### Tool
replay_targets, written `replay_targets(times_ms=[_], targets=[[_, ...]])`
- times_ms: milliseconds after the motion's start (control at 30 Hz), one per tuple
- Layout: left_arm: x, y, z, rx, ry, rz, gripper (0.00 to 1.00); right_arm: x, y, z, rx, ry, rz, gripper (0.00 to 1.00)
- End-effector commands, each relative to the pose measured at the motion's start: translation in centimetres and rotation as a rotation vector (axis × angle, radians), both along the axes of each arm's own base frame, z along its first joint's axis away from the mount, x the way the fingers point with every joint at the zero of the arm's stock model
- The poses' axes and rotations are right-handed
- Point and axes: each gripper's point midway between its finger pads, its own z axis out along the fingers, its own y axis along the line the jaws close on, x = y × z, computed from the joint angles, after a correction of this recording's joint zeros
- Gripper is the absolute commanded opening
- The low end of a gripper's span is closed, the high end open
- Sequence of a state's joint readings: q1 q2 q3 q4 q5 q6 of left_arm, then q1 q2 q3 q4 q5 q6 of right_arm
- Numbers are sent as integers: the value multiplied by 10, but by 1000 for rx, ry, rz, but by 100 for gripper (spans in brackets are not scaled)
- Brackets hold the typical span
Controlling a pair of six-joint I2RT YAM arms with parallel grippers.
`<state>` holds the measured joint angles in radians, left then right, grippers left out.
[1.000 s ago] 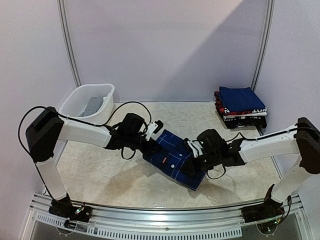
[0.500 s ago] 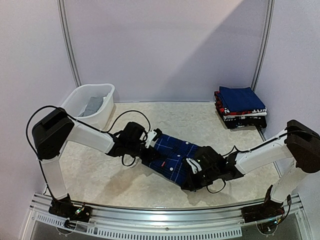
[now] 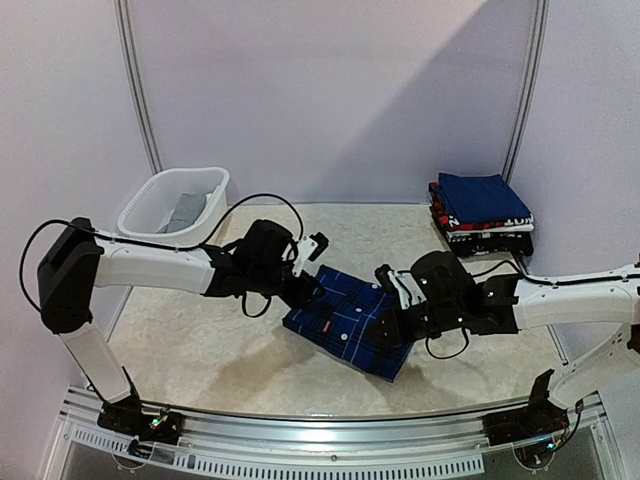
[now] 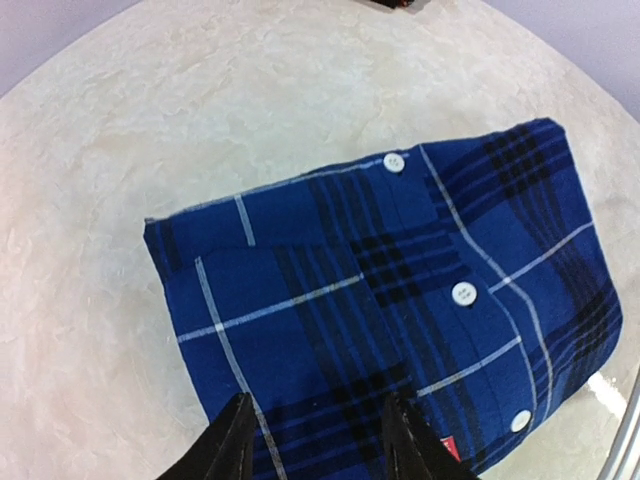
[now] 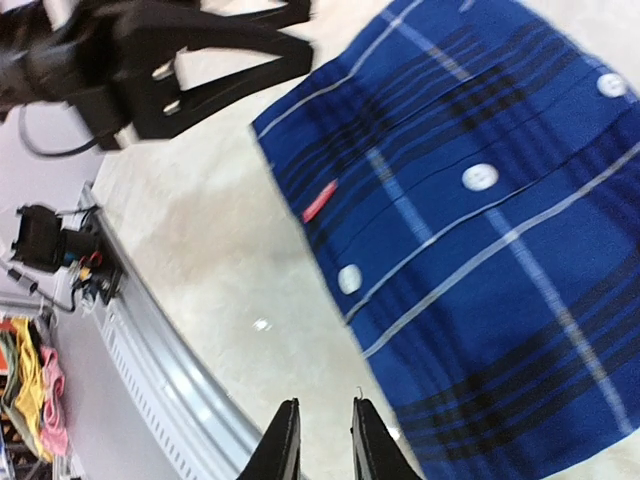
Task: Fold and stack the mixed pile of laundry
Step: Smooth out the square-folded shirt at the center of the board.
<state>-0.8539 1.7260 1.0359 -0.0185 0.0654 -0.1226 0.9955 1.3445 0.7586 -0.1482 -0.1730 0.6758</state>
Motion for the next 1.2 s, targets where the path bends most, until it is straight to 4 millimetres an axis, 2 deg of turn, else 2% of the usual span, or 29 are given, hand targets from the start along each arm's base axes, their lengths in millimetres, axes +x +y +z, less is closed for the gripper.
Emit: replay_targets(times_ms=[0,100,200,300,367,467,533,633,700,800,900,1000,1100,1167], targets=[[1,-12,3,30,12,-33,45,30,-15,-12,-71,-14,-82,21],[8,-22,-9,54,24,-45,46,49,-26,-26,-110,-6,-137,22],[13,-30,-25,80,46,-63,46,64,-44,-51,-194,12,-212,24],[15,-37,-47,102,80,-75,46,74,-61,-73,-297,10,-284,24],[14,-38,-62,111,105,-75,46,75,-64,-85,-338,22,-295,24],[9,-30,-84,125,149,-37,46,78,-71,-99,-396,32,-312,25],[2,-14,-100,149,187,24,46,81,-72,-105,-416,34,-313,25],[-16,6,-108,149,229,108,45,89,-68,-109,-425,29,-296,25],[-31,10,-105,126,245,134,45,97,-66,-110,-433,21,-290,25],[-55,4,-101,115,257,124,46,107,-61,-105,-436,-1,-268,25],[-51,5,-85,140,172,156,48,109,-57,-94,-440,-17,-237,25],[-39,10,-63,179,76,184,50,105,-51,-70,-387,-36,-201,25],[-29,4,-34,169,-2,165,52,100,-48,-36,-309,-76,-191,25],[-31,-6,-21,164,-28,131,52,98,-43,-14,-241,-97,-176,26]])
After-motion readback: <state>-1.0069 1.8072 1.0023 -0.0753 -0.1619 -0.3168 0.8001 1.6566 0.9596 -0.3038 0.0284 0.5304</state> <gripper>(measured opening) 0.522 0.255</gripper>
